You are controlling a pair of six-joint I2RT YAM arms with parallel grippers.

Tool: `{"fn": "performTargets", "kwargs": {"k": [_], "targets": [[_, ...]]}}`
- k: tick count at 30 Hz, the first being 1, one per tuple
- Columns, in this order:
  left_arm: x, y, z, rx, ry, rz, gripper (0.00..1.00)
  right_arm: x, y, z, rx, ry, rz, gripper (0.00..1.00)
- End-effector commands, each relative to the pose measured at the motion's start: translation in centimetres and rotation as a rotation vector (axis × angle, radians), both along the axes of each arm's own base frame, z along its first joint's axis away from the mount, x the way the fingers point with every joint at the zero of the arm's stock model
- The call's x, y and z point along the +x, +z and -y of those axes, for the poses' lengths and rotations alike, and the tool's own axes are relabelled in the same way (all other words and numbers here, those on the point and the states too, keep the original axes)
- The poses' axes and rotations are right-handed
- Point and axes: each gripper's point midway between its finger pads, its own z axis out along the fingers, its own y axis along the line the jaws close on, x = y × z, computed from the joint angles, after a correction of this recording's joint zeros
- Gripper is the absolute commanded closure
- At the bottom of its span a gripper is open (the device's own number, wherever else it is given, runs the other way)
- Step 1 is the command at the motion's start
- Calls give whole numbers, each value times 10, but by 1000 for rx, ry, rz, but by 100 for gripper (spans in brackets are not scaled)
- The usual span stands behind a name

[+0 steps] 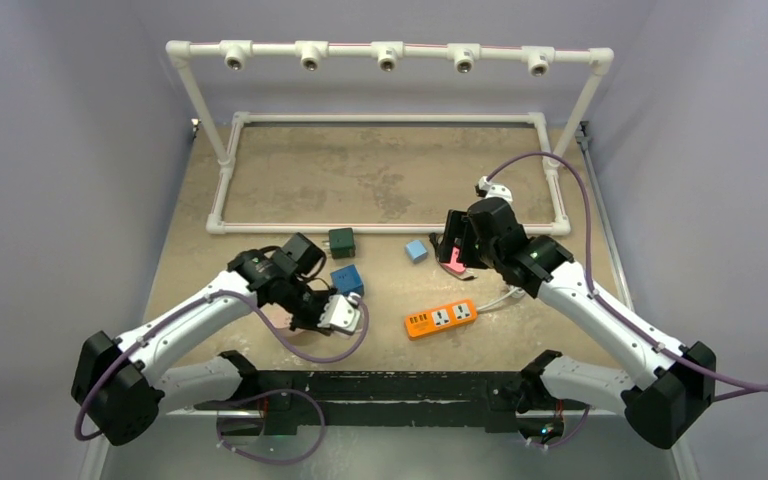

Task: Insert the plug

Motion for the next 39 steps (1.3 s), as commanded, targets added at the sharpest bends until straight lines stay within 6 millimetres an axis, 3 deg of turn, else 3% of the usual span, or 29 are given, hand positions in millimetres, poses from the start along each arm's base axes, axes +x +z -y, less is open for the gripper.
{"fn": "performTargets", "kwargs": {"k": [1,10,11,14,17,18,22,26,30,33,39], "targets": [[-1,-12,34,-64,-25,6,100,8,7,0,-8,-30,25,18],[42,-46,76,-99,205,34,100,6,-3,1,-7,-42,3,18],[42,-47,79,-107,221,26,95,5,-5,1,-7,-40,1,18],[30,-49,83,-101,211,-24,62,6,-7,0,-9,-34,-2,17],[21,-48,84,-91,185,-49,11,8,-4,-1,-10,-30,2,17],[18,-45,85,-92,181,-58,4,9,-3,-2,-9,-29,5,16],[23,-21,92,-105,208,-68,1,14,2,-4,-17,-18,28,12],[31,25,95,-118,232,-43,1,14,4,-11,-5,9,27,9],[45,71,82,-176,306,-2,1,10,1,-29,6,38,32,8],[79,92,55,-232,463,-7,1,5,-3,-54,14,87,42,6],[147,82,-14,-212,763,-67,1,-13,-8,-130,27,273,115,1]]}}
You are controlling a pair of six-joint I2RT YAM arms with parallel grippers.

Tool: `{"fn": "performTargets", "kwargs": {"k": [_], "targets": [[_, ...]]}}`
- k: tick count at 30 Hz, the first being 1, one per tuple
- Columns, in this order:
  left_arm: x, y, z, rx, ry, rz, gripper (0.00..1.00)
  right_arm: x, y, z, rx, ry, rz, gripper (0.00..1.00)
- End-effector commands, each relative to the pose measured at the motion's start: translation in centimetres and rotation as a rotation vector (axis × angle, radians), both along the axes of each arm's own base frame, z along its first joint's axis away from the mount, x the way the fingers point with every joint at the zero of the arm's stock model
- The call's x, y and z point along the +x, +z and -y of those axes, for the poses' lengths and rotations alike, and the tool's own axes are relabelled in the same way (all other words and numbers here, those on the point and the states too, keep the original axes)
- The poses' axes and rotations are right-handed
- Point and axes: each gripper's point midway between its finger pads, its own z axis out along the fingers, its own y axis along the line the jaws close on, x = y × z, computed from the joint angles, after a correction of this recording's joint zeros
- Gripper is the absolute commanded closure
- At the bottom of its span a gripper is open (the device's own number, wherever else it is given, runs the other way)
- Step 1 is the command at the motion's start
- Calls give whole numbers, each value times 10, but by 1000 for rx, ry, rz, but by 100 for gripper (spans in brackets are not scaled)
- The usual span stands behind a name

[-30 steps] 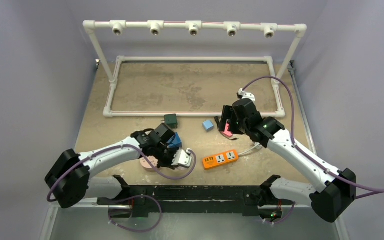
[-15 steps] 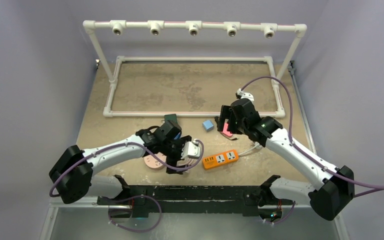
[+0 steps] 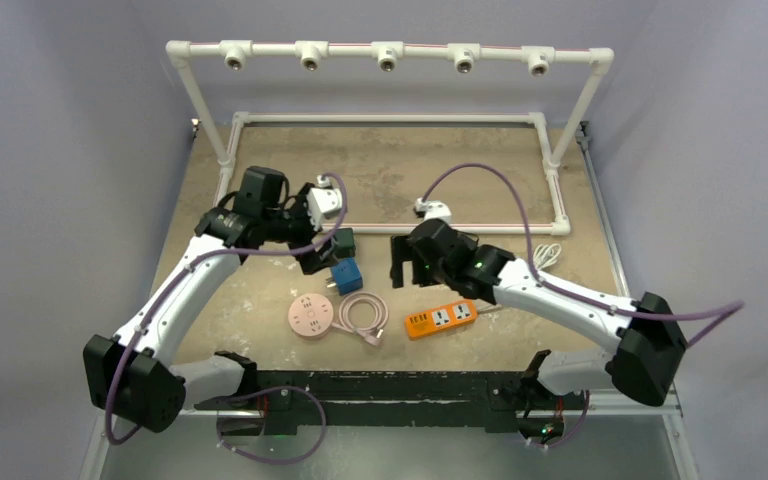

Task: Insert the plug

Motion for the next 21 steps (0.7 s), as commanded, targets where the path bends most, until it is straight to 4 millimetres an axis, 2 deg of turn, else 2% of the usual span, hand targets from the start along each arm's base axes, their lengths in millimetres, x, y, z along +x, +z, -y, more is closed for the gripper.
{"fn": "performTargets", "kwargs": {"k": [1,5,8,13,16,21], "targets": [[20,-18,-39,-4,134,-170,1,2,25,-70,88,133,133,1],[24,-34,-47,21,157,-226,1,0,29,-117,136,278,157,1],[40,-39,-57,31,272,-184,1,6,27,-135,133,304,163,1],[51,-42,-77,44,372,-217,1,8,9,-157,84,345,190,1],[56,-44,-88,51,416,-237,1,13,-10,-163,45,343,180,1],[56,-49,-102,48,449,-248,1,21,-27,-170,7,329,169,1]]}}
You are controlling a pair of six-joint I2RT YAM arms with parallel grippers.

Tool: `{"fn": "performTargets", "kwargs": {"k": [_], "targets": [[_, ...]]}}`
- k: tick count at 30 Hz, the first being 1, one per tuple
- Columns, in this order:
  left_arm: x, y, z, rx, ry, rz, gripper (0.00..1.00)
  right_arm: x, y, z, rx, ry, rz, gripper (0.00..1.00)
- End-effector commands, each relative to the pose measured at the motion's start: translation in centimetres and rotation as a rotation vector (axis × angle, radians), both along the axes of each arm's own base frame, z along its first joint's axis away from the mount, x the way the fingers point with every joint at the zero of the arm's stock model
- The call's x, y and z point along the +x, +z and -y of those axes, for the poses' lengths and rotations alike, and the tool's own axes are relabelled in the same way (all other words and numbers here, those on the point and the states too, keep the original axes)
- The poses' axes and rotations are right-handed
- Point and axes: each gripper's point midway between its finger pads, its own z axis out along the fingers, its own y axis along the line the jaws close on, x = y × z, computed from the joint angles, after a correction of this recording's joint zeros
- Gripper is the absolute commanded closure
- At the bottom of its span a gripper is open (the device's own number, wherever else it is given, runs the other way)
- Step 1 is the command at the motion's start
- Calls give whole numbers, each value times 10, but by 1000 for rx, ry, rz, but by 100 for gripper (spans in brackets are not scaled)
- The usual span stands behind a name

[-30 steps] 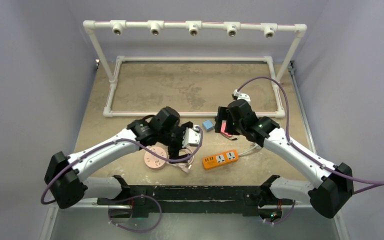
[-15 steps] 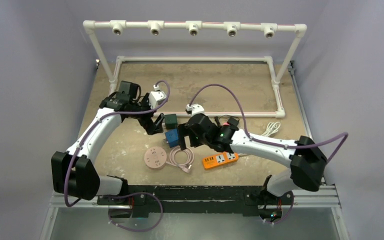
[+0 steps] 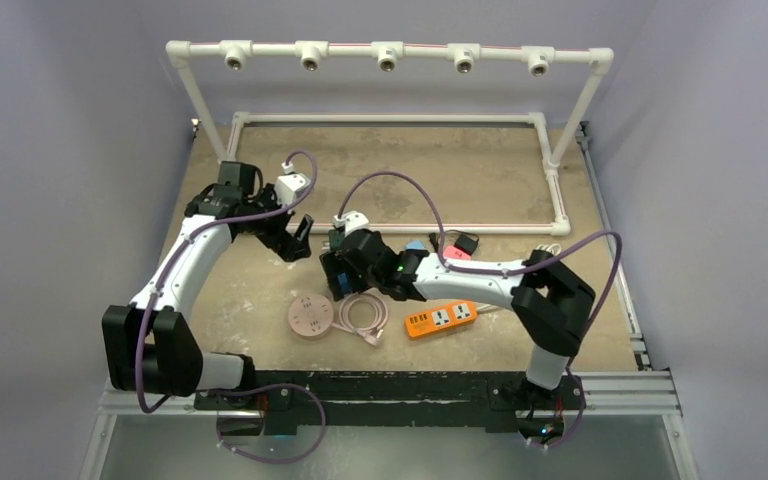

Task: Insert the plug

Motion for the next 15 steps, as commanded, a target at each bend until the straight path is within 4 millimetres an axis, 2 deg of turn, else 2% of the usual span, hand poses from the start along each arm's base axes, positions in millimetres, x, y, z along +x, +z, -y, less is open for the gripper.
{"fn": "performTargets", "kwargs": {"k": [1,6,10,15], "targets": [[6,7,-11,-5,44,19,1,19,16,-19,29,-11,72,1],[3,3,-16,3,42,14,1,27,7,-26,2,-11,88,1],[-1,2,-14,-2,16,7,1,30,-3,-27,-35,-7,91,6],[-4,9,-11,-12,-24,33,1,32,-11,-22,-60,-17,96,23]]}}
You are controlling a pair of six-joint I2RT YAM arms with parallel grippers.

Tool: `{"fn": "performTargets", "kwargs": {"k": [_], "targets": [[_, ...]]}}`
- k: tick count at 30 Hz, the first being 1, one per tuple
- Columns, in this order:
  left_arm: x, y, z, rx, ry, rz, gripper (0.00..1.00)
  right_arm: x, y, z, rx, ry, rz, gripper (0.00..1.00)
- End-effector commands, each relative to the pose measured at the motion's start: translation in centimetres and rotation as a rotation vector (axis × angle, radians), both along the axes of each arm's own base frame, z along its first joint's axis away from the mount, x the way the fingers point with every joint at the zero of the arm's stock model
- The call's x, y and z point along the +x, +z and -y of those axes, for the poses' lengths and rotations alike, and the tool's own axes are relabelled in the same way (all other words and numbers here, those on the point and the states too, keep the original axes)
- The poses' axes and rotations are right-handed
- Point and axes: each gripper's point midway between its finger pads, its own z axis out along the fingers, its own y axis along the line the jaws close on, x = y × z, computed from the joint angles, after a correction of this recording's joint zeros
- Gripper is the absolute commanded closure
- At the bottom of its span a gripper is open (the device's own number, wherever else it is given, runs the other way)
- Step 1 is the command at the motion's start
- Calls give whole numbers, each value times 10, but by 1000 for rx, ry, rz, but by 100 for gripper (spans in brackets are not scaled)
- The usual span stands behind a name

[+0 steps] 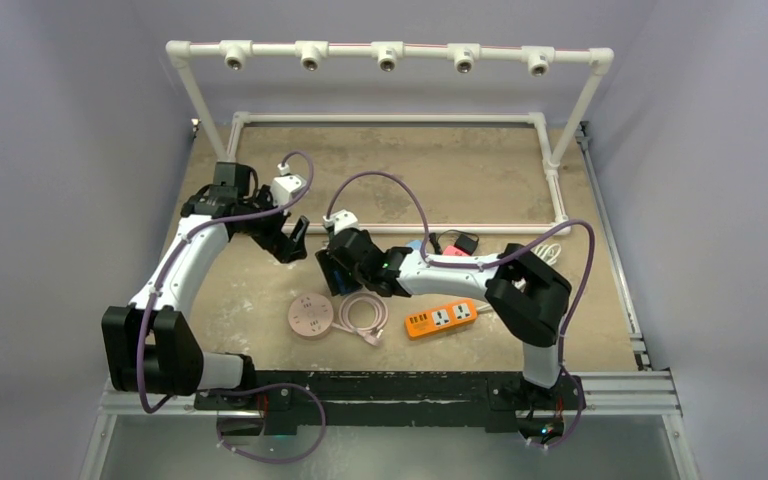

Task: Insert the plug

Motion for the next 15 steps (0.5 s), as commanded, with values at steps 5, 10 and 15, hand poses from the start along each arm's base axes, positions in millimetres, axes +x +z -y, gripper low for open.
{"fn": "performTargets", "kwargs": {"k": [5,10,15], "targets": [[-9,20,9,-43,-105,91,1,13,22,-4,30,-24,77,49],[-18,28,21,-96,-199,135,1,20,45,-2,50,-47,121,64],[-18,59,36,-155,-313,321,1,22,91,6,118,-72,172,65]]}}
